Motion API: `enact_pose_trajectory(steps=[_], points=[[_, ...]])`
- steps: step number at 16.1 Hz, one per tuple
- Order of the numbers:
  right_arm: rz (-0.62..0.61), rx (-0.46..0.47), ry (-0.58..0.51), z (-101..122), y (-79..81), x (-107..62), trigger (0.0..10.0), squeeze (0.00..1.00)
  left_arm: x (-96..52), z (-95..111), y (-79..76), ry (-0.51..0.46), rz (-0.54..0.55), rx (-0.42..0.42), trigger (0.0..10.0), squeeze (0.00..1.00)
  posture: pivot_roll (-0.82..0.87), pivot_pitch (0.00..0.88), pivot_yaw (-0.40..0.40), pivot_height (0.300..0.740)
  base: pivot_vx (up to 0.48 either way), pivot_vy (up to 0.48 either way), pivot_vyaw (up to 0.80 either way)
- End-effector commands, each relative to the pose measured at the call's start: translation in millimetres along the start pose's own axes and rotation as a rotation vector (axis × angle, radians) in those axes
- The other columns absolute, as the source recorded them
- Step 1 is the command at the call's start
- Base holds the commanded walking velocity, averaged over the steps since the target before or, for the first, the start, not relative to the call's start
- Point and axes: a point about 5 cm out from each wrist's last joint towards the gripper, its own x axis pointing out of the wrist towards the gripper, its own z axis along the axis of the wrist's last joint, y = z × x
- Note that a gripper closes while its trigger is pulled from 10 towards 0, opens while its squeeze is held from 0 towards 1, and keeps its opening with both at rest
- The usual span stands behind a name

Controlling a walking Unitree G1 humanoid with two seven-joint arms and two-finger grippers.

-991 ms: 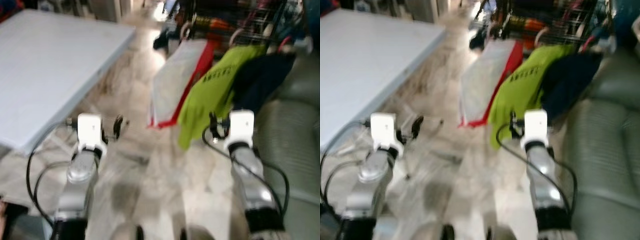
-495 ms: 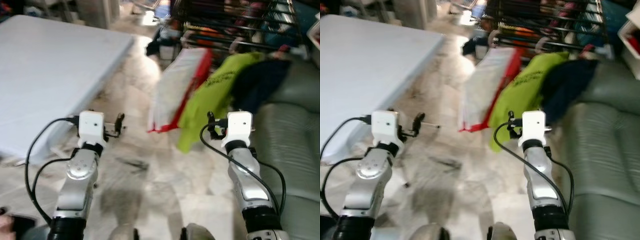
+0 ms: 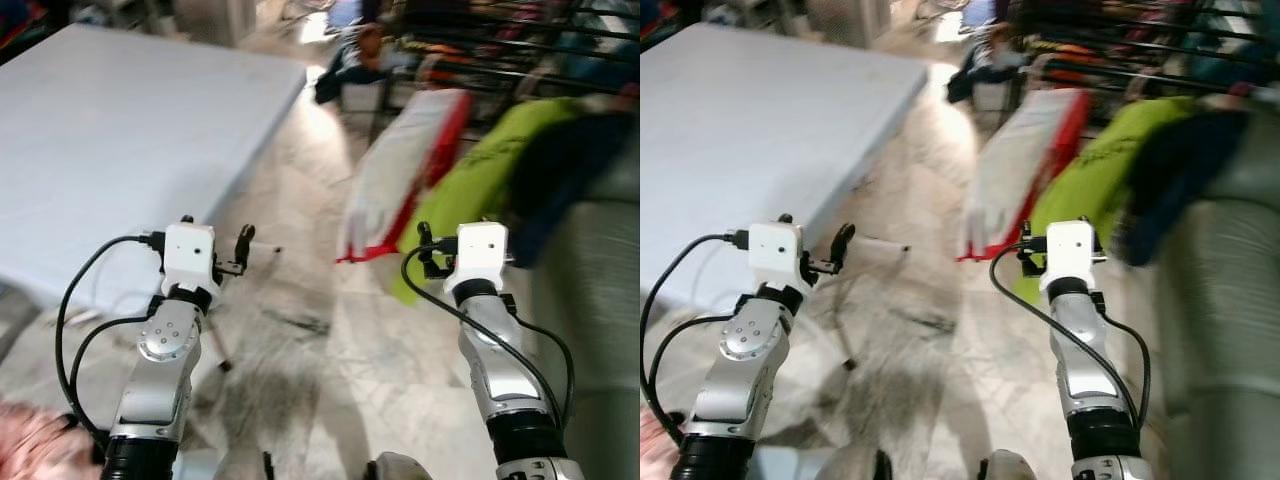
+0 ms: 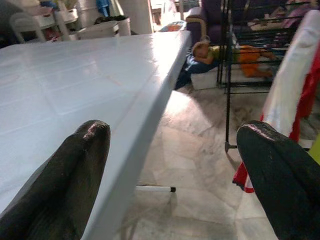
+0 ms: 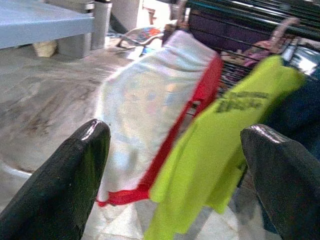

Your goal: Hang hanger

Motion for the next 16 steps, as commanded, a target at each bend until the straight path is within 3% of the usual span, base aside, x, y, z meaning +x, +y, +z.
enact_pose_trajectory(steps=[1,4,14,16], points=[[-0.037,-0.016,0.011,-2.2,-10.0,-0.1,10.0,0.00,0.1,4.9,-7.5,-0.023,-0.040,-0.008,10.0,0.00,-0.02,0.073,0.004,0.740,0.000,0.000,-0.58],[-0.038,-0.014,0.004,-1.2,-10.9,0.9,10.0,0.00,0.5,8.2,-7.6,-0.045,-0.052,-0.008,10.0,0.00,-0.02,0.068,0.004,0.740,0.206,0.000,-0.35],[-0.038,-0.022,-0.008,2.1,-11.9,4.8,10.0,0.00,4.9,13.4,-10.1,-0.067,-0.069,0.004,10.0,0.00,-0.02,0.077,0.006,0.740,0.376,0.296,0.00],[-0.044,-0.021,-0.005,1.5,-12.6,3.7,10.0,0.00,2.9,13.3,-13.5,-0.066,-0.080,0.008,10.0,0.00,-0.02,0.084,0.006,0.740,0.428,0.000,0.00]])
